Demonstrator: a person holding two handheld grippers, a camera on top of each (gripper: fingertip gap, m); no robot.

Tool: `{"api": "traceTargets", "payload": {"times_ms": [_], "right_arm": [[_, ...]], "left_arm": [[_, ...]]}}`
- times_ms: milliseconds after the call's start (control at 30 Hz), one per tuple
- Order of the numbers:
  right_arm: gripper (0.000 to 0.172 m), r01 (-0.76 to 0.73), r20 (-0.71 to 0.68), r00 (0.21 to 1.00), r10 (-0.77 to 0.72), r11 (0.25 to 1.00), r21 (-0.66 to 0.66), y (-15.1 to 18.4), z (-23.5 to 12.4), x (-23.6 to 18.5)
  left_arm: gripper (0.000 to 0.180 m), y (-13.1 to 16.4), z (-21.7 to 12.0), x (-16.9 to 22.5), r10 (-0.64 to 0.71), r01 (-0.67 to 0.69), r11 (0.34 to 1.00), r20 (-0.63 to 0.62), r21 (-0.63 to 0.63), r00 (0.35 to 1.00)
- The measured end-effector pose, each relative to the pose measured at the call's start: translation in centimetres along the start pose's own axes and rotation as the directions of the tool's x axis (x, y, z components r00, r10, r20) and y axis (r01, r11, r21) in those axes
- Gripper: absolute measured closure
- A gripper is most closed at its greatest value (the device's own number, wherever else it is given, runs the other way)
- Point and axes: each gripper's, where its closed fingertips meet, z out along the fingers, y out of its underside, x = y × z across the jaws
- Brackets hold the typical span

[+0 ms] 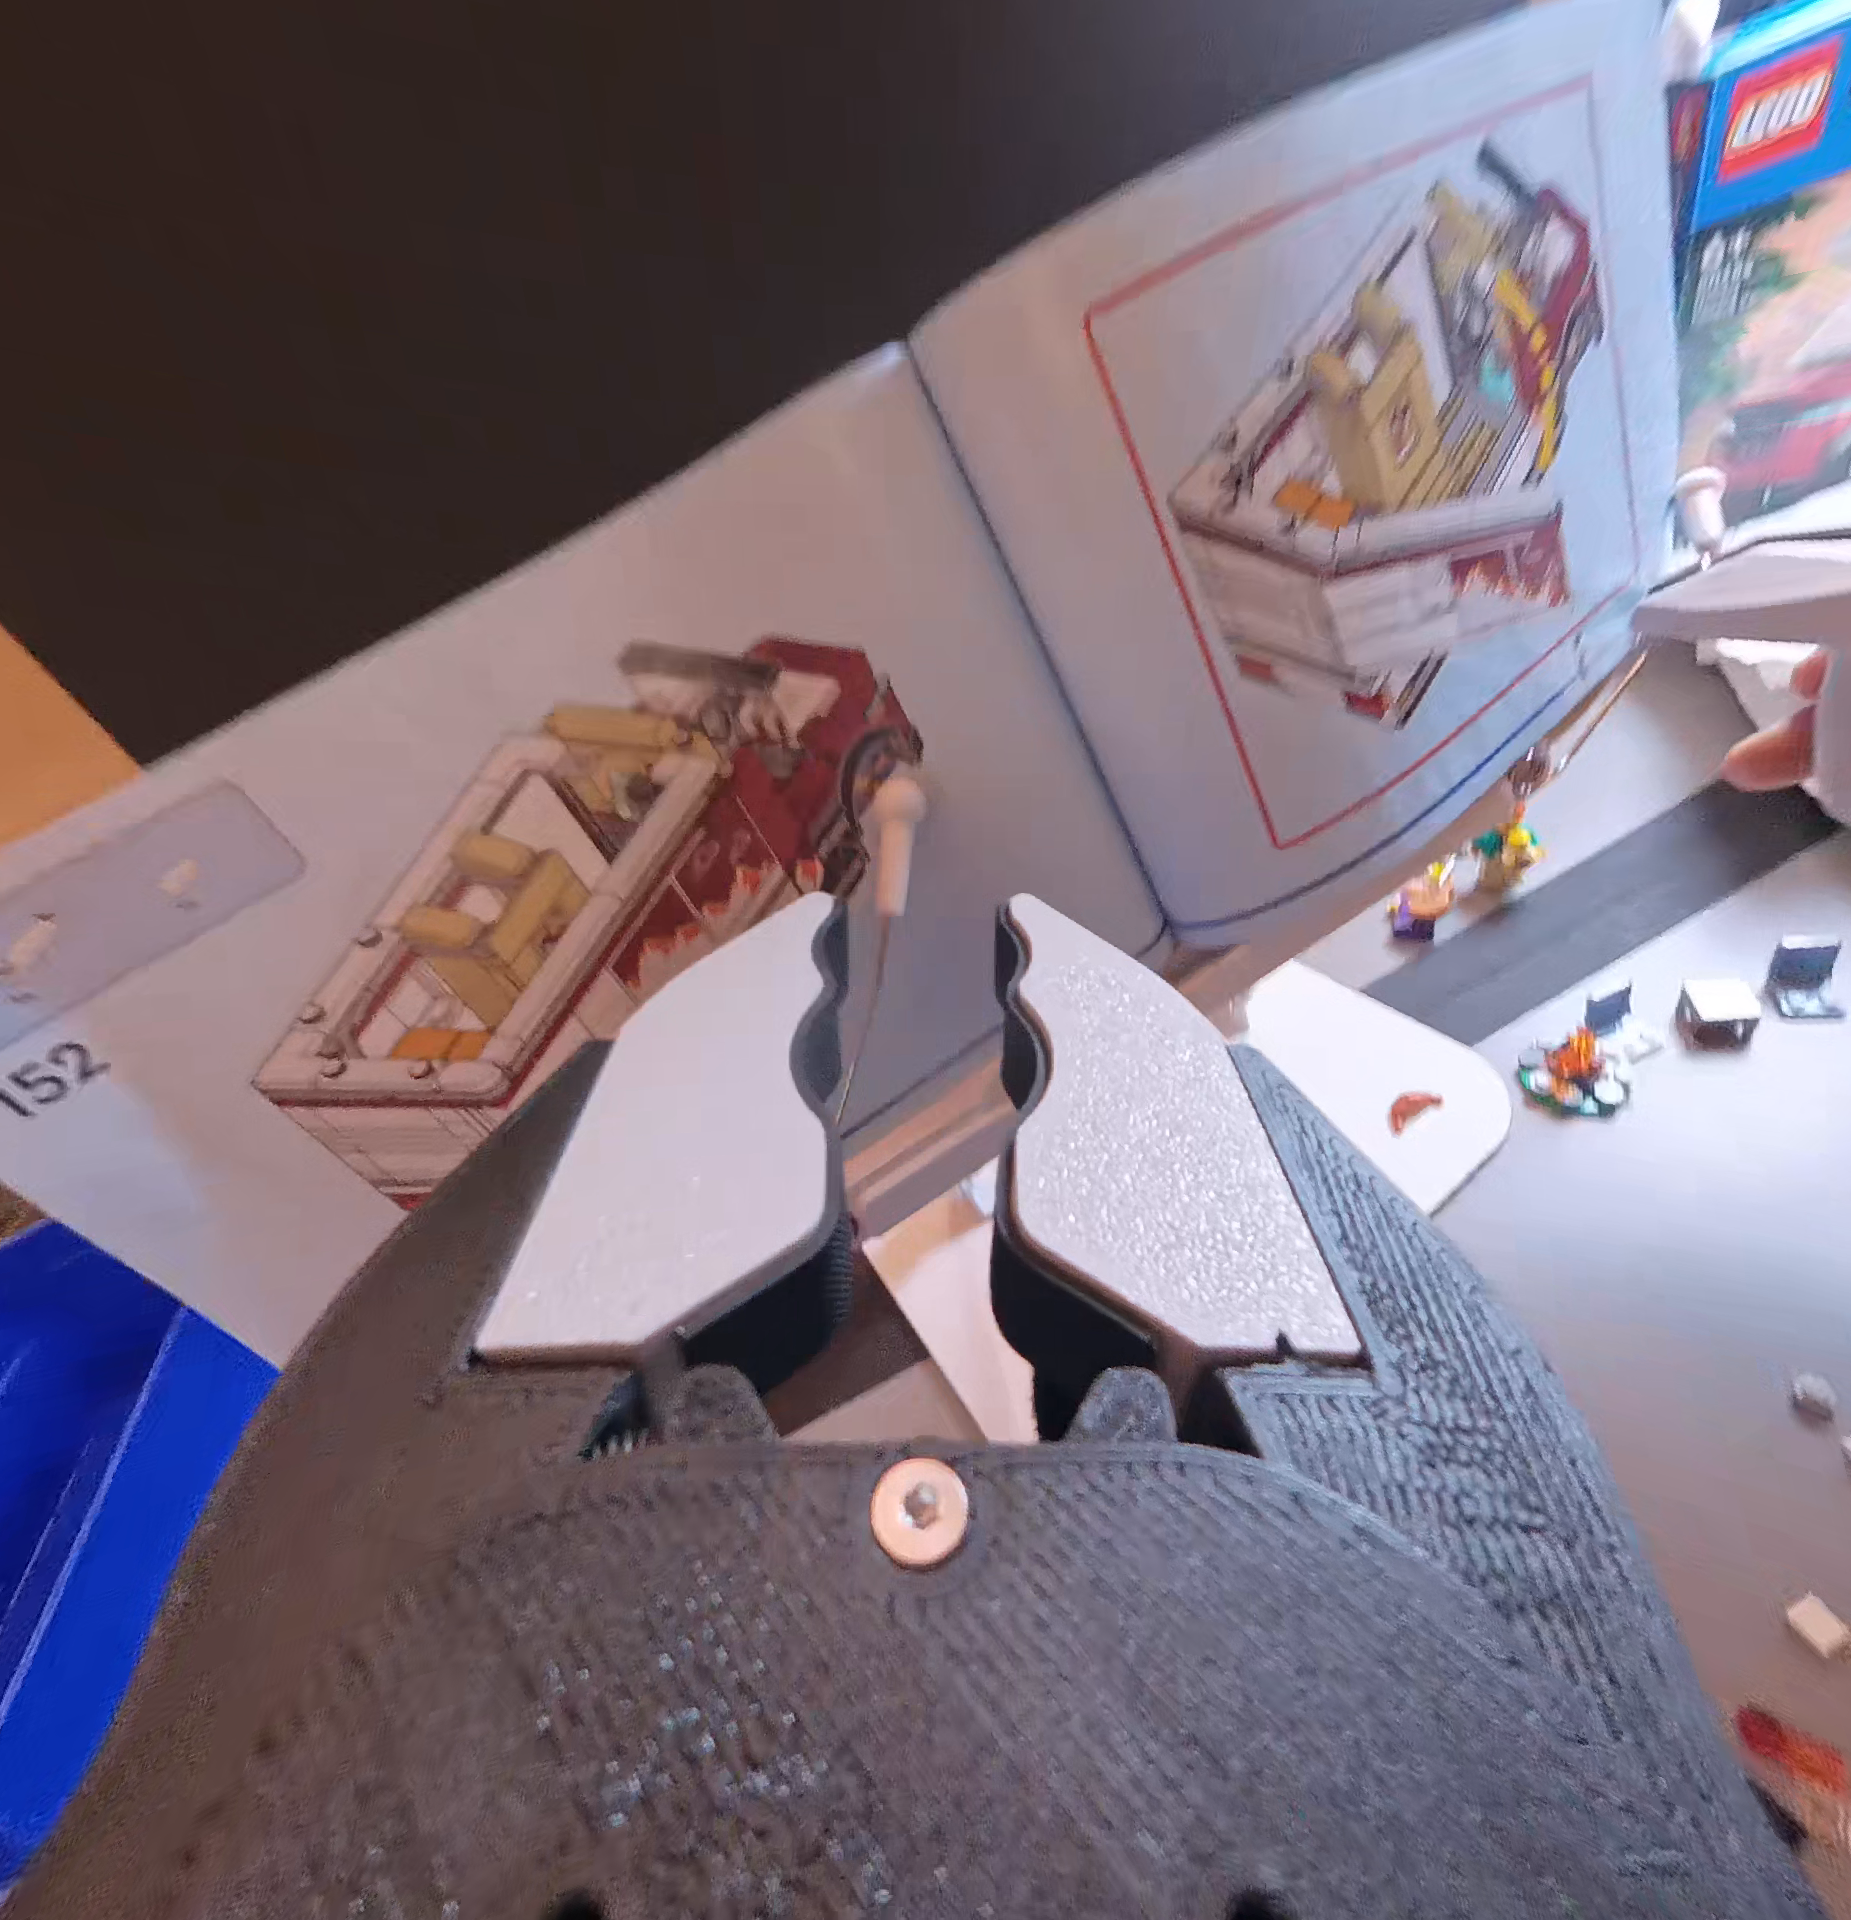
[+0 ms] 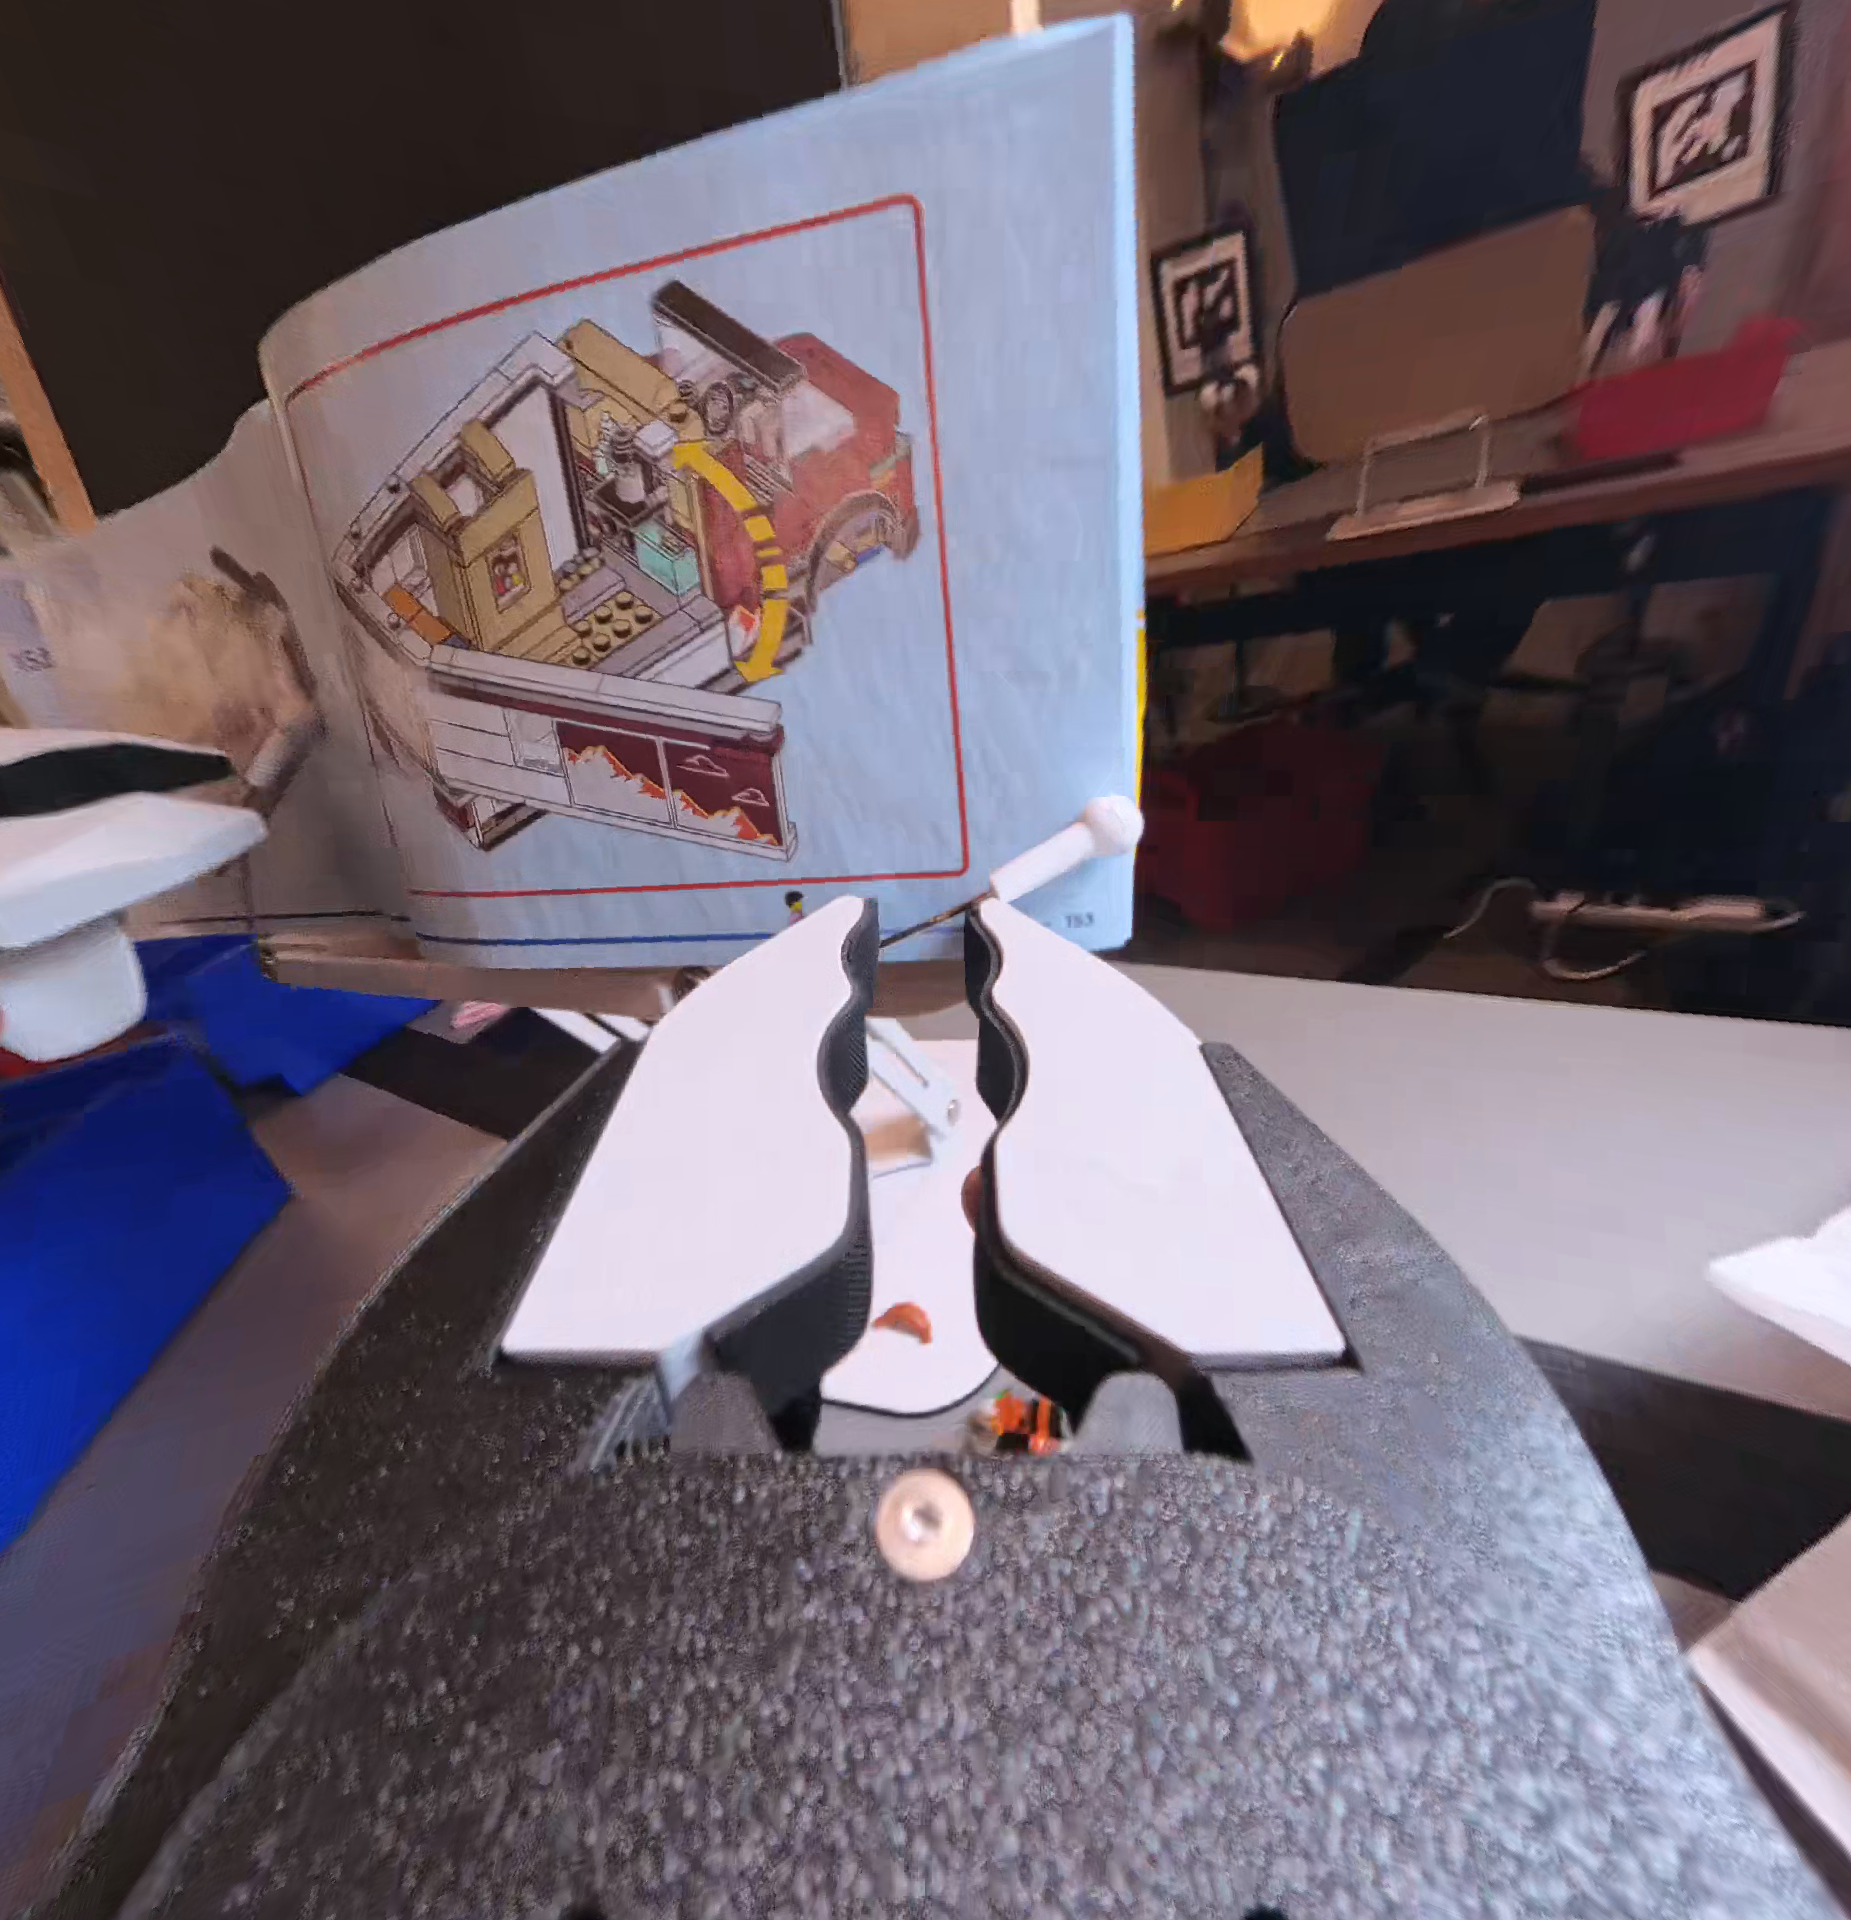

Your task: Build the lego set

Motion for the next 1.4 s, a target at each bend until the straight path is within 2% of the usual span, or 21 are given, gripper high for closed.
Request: {"api": "traceTargets", "payload": {"times_ms": [67, 167, 233, 267, 333, 367, 467, 567, 667, 800, 867, 967, 1033, 1100, 1133, 1167, 1233, 1333, 1400], "right_arm": [[0.148, -0.057, 0.068, 0.996, 0.060, 0.997, -0.045, 0.9, -0.5, 0.0], [0.142, -0.035, 0.055, 0.998, 0.041, 0.993, -0.111, 1.7, -1.6, 0.7], [0.133, 0.022, -0.024, 0.999, -0.025, 0.992, -0.121, 1.0, -2.8, 1.5], [0.130, 0.108, -0.065, 0.991, -0.114, 0.990, -0.090, -0.1, -3.4, 1.4], [0.131, 0.321, -0.083, 0.943, -0.321, 0.947, -0.017, -2.4, -3.9, -1.3], [0.131, 0.398, -0.041, 0.917, -0.397, 0.917, 0.018, -3.1, -3.8, -3.8], [0.137, 0.576, 0.096, 0.808, -0.581, 0.814, 0.073, -2.5, -2.5, -11.5], [0.140, 0.696, 0.084, 0.717, -0.692, 0.718, -0.028, -0.2, 0.6, -13.4], [0.144, 0.733, -0.023, 0.672, -0.740, 0.669, -0.121, -0.2, 3.0, -10.5], [0.142, 0.714, -0.075, 0.674, -0.735, 0.675, -0.186, -0.7, 4.1, -7.0], [0.143, 0.725, -0.070, 0.666, -0.742, 0.667, -0.171, -0.8, 4.2, -6.7], [0.140, 0.744, -0.066, 0.648, -0.759, 0.649, -0.161, -0.6, 4.0, -6.9], [0.140, 0.737, -0.053, 0.660, -0.749, 0.660, -0.148, -0.3, 3.9, -7.0], [0.139, 0.731, -0.051, 0.667, -0.743, 0.667, -0.142, -0.2, 4.0, -6.8], [0.139, 0.730, -0.052, 0.670, -0.741, 0.670, -0.132, -0.2, 4.0, -6.8], [0.139, 0.729, -0.053, 0.672, -0.739, 0.673, -0.125, -0.2, 4.0, -6.8], [0.138, 0.721, -0.052, 0.683, -0.728, 0.684, -0.110, -0.2, 3.8, -6.9], [0.133, 0.693, -0.071, 0.711, -0.700, 0.714, -0.097, -0.5, 3.4, -6.2], [0.130, 0.666, -0.095, 0.734, -0.672, 0.740, -0.091, -1.0, 3.0, -5.1]], "left_arm": [[0.149, 1.7, 0.5, 0.1, 0.009, -0.011, 0.996, -0.032, -0.083, 0.999], [0.166, 2.3, 1.1, -0.6, 0.038, -0.039, 0.994, -0.012, -0.099, 0.999], [0.177, 2.3, 1.1, -1.1, -0.012, 0.010, 0.996, -0.017, -0.090, 1.000], [0.177, 2.3, 1.1, -1.2, -0.063, 0.060, 0.995, -0.032, -0.081, 0.998], [0.176, 2.2, 0.9, -1.6, -0.164, 0.162, 0.985, -0.037, -0.058, 0.986], [0.177, 2.2, 0.8, -1.9, -0.205, 0.204, 0.978, -0.027, -0.047, 0.978], [0.178, 2.2, 0.3, -3.3, -0.352, 0.352, 0.936, 0.010, -0.001, 0.936], [0.180, 3.2, -0.5, -5.5, -0.584, 0.582, 0.811, 0.036, 0.060, 0.811], [0.178, 5.2, -1.6, -6.7, -0.810, 0.804, 0.583, 0.013, 0.113, 0.586], [0.171, 8.4, -2.4, -6.4, -0.922, 0.911, 0.387, 0.034, 0.145, 0.386], [0.166, 9.7, -2.1, -5.2, -0.960, 0.953, 0.280, 0.015, 0.119, 0.280], [0.158, 10.7, -1.9, -3.9, -0.987, 0.983, 0.154, -0.038, 0.098, 0.159], [0.154, 10.5, -2.4, -2.9, -0.989, 0.991, 0.108, -0.093, 0.074, 0.115], [0.156, 10.0, -3.1, -0.9, -0.982, 0.990, 0.140, -0.125, 0.030, 0.143], [0.158, 9.3, -3.5, 0.2, -0.970, 0.981, 0.193, -0.147, 0.022, 0.194], [0.161, 8.3, -4.0, 1.3, -0.946, 0.960, 0.280, -0.164, 0.021, 0.279], [0.168, 5.6, -4.7, 2.5, -0.845, 0.865, 0.496, -0.189, 0.072, 0.500], [0.174, 1.4, -4.4, 3.0, -0.556, 0.571, 0.806, -0.131, 0.156, 0.820], [0.175, -0.6, -3.2, 3.6, -0.340, 0.350, 0.925, -0.090, 0.149, 0.936]]}}
